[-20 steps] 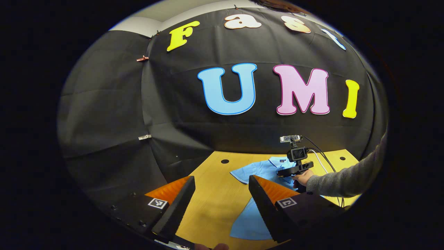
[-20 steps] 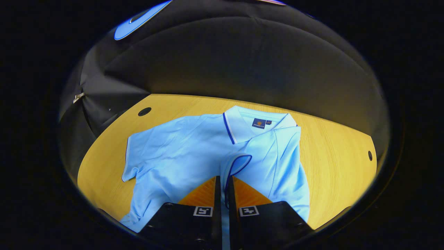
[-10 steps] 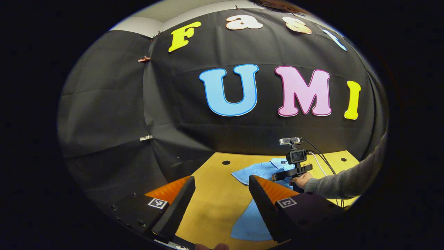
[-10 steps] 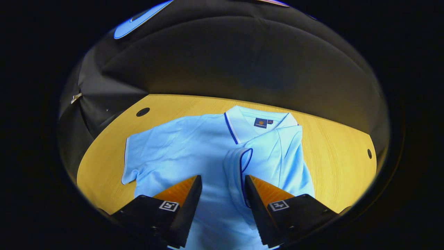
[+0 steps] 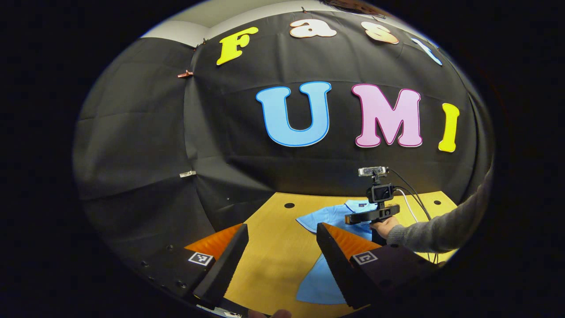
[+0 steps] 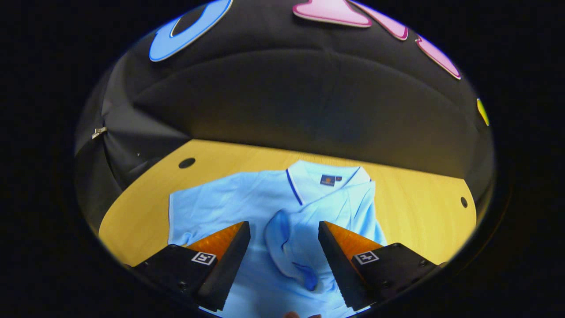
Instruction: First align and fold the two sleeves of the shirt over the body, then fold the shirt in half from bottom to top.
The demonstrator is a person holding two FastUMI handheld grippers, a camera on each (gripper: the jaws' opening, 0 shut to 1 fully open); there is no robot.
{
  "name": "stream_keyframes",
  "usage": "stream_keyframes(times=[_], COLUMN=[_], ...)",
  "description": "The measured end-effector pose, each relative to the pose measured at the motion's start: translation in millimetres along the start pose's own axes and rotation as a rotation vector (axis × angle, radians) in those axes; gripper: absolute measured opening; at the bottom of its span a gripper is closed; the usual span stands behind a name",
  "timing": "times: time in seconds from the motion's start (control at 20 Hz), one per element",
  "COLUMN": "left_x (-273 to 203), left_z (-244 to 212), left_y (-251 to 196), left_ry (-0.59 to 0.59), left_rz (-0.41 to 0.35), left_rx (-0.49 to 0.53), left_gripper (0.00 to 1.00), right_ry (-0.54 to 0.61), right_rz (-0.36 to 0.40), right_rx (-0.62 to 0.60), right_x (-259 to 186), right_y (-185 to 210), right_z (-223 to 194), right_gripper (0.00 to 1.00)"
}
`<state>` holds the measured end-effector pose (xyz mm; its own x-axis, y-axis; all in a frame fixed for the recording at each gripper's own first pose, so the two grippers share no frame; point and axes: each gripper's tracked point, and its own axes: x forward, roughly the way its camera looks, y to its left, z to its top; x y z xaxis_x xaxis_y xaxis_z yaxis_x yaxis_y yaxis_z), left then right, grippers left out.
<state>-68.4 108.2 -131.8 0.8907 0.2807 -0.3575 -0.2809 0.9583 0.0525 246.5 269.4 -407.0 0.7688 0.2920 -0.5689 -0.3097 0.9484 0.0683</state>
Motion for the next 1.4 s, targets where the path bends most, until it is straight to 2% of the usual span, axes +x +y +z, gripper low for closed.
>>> stream_keyframes(times=[0.25,0.5,0.75,0.9,1.05,1.2,1.4], left_x=[19,45,93,140,199,263,325], left_z=[2,6,-8,-30,-52,-83,-141], left_y=[-10,-34,-69,-94,-115,-121,-122], left_ry=[-0.018,-0.037,0.006,0.069,0.129,0.230,0.408], left_rz=[-0.047,-0.124,-0.207,-0.254,-0.269,-0.212,-0.145], left_rx=[-0.004,0.012,0.038,0.046,0.050,0.028,-0.054], left_gripper=[0.99,0.99,0.99,0.99,0.99,0.98,0.99], right_ry=[-0.219,-0.338,-0.447,-0.474,-0.458,-0.426,-0.389], right_rz=[0.023,0.052,0.027,-0.009,-0.051,-0.096,-0.135], right_rx=[-0.015,-0.008,0.027,0.025,0.039,0.046,0.059], right_x=[-76,-162,-248,-283,-298,-303,-304], right_y=[0,1,-32,-57,-80,-99,-120], right_z=[66,102,130,130,113,91,65], right_gripper=[0.97,0.97,0.96,0.96,0.96,0.96,0.96])
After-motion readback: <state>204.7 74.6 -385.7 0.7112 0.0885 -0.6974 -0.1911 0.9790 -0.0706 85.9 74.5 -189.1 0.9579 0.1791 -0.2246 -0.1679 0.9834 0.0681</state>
